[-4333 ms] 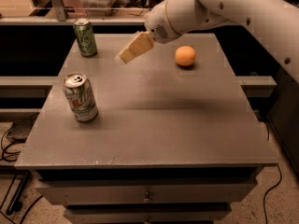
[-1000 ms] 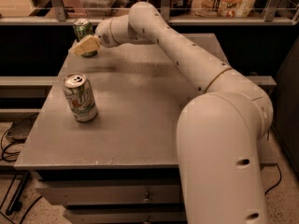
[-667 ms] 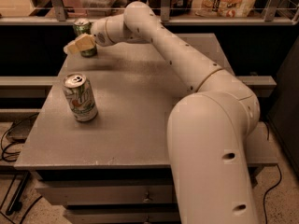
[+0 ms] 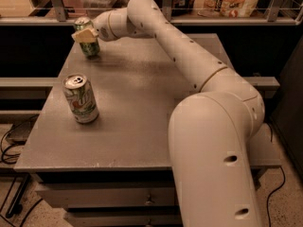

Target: Knock green can over

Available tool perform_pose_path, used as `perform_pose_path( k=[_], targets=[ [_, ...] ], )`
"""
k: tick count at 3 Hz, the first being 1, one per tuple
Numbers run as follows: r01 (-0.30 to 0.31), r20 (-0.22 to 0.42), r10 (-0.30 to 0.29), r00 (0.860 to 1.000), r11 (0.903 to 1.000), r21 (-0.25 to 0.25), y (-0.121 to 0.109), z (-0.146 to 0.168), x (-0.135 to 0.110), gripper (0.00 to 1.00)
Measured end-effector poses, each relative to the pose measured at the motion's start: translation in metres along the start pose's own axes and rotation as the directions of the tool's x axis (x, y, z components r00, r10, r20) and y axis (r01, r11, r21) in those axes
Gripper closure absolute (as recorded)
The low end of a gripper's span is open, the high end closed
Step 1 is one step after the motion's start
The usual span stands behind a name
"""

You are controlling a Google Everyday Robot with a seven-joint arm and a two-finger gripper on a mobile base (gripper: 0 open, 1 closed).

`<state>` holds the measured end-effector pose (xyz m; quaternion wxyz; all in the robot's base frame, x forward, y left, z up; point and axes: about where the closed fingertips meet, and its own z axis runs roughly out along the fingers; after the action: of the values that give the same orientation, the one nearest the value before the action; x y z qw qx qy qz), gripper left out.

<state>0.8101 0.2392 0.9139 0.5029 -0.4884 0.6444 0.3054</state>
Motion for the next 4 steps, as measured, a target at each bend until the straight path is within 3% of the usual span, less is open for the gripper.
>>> perform_pose_path(
  k=[1,2,3,4],
  targets=[
    [0.086,-0.143,-0.078,0.987,0.9949,0.053,-0.006,-0.038,-0.001,0.92],
    [0.206,-0.356,-0.174,0.918,0.9772,0.054,-0.007,-0.083,0.001,0.88],
    [0.253,-0.527,-0.224,0.82,0.9672,-0.017,0.002,-0.113,0.017,0.65],
    [0.201,-0.632,-0.242,0.736,0.9699,-0.137,0.029,-0.129,0.046,0.42]
  ],
)
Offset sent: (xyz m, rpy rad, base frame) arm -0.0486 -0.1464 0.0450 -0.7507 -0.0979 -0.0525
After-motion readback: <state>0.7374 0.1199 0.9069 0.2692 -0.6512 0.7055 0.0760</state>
